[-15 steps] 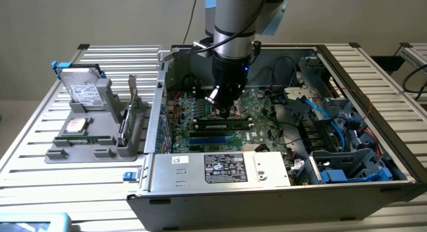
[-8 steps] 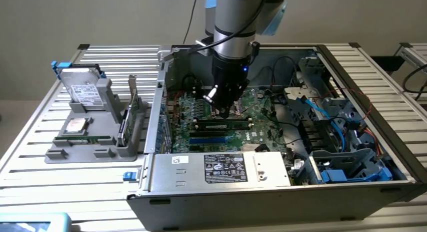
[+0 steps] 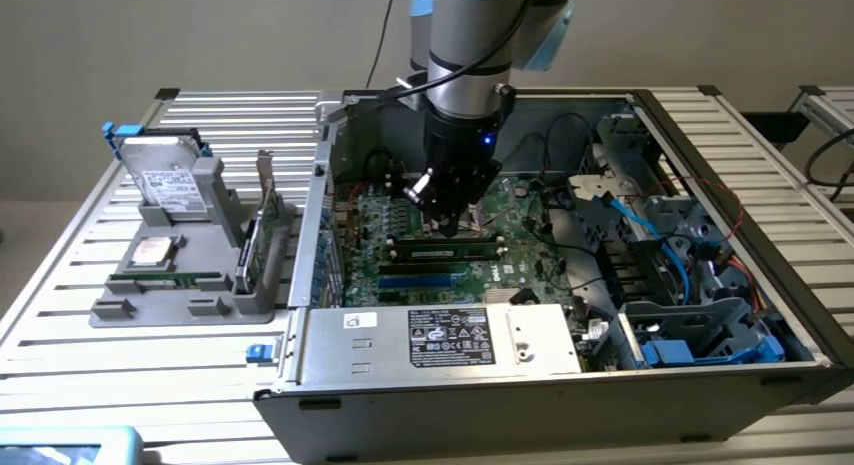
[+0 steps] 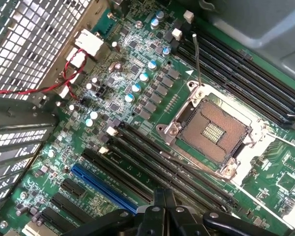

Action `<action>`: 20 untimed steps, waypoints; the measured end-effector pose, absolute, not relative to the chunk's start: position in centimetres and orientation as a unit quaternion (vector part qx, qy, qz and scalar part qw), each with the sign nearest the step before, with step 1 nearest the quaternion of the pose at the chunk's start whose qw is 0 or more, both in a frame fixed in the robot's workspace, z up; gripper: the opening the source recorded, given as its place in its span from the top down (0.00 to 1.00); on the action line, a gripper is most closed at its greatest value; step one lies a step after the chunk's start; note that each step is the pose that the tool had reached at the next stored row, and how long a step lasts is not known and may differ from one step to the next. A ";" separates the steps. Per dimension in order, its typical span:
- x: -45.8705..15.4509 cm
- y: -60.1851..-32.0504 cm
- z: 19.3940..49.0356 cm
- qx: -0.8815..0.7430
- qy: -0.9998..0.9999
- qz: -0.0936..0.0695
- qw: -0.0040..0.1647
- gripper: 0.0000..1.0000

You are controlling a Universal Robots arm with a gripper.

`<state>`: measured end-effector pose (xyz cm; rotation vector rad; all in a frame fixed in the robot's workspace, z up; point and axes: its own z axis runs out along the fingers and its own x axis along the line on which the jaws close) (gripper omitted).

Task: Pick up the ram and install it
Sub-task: 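Press down the ram until it locks into place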

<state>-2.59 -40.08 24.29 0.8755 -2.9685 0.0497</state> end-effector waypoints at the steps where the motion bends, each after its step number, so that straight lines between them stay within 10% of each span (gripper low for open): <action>1: -2.6 -40.1 24.3 0.277 -0.960 0.016 0.023 0.89; 20: -2.6 -40.1 24.3 0.190 -0.981 0.029 0.006 0.89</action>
